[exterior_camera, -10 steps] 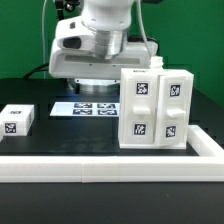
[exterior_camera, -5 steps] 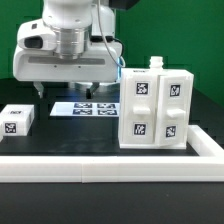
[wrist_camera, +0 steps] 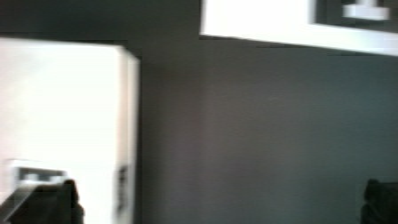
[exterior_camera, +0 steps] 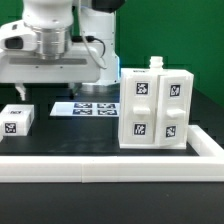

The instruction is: Assemble cabinet

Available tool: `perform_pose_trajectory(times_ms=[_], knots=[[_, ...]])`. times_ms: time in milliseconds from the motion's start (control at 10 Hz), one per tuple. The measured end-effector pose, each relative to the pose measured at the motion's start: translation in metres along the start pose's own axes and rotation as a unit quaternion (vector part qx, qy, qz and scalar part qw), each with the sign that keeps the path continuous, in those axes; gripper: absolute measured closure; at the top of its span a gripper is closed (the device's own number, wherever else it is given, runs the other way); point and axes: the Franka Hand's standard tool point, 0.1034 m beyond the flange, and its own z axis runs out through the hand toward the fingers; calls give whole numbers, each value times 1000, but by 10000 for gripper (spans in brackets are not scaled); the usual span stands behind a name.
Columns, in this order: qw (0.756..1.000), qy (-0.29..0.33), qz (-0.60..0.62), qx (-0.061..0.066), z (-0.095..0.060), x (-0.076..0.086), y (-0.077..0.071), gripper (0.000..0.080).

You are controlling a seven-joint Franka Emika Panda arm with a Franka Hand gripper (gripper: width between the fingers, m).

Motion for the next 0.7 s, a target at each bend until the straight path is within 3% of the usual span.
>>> perform_pose_trajectory(times_ms=[200,500,700], knots=[[1000,-1,-1,2,-2,4,24,2],[1000,-11,-1,5,-3,5,26,2],[1000,0,-7,-4,5,9,32,2]])
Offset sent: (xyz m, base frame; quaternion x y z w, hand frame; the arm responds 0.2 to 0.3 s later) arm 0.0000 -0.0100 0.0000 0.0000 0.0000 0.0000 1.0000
